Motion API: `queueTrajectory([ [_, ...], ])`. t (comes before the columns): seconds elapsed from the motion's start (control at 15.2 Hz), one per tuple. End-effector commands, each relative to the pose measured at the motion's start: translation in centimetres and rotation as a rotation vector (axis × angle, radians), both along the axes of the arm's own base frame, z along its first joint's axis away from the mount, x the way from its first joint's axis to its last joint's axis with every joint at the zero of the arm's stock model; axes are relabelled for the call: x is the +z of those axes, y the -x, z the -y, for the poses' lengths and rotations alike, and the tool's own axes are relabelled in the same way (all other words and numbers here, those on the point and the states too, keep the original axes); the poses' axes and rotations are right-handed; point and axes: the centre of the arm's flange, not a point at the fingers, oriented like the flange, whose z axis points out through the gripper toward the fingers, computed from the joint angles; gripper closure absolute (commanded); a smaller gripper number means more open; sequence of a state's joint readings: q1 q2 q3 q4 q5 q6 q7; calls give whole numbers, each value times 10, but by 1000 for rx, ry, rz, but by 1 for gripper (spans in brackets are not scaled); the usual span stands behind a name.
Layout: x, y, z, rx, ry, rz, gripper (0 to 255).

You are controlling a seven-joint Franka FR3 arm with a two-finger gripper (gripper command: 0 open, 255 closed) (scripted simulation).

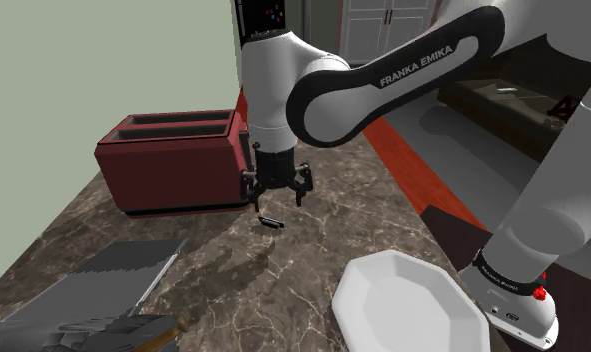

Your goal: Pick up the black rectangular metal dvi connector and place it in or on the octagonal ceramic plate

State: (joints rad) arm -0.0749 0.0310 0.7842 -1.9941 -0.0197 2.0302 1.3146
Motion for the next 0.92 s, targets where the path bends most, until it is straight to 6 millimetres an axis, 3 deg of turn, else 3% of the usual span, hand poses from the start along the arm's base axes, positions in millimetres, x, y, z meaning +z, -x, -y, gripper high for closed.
queueTrajectory([
  [0.0,-5,-7,-14,-33,6,5,0],
  [0.46,-45,-8,-14,-33,6,5,0],
  [0.86,-45,-8,-14,-33,6,5,0],
])
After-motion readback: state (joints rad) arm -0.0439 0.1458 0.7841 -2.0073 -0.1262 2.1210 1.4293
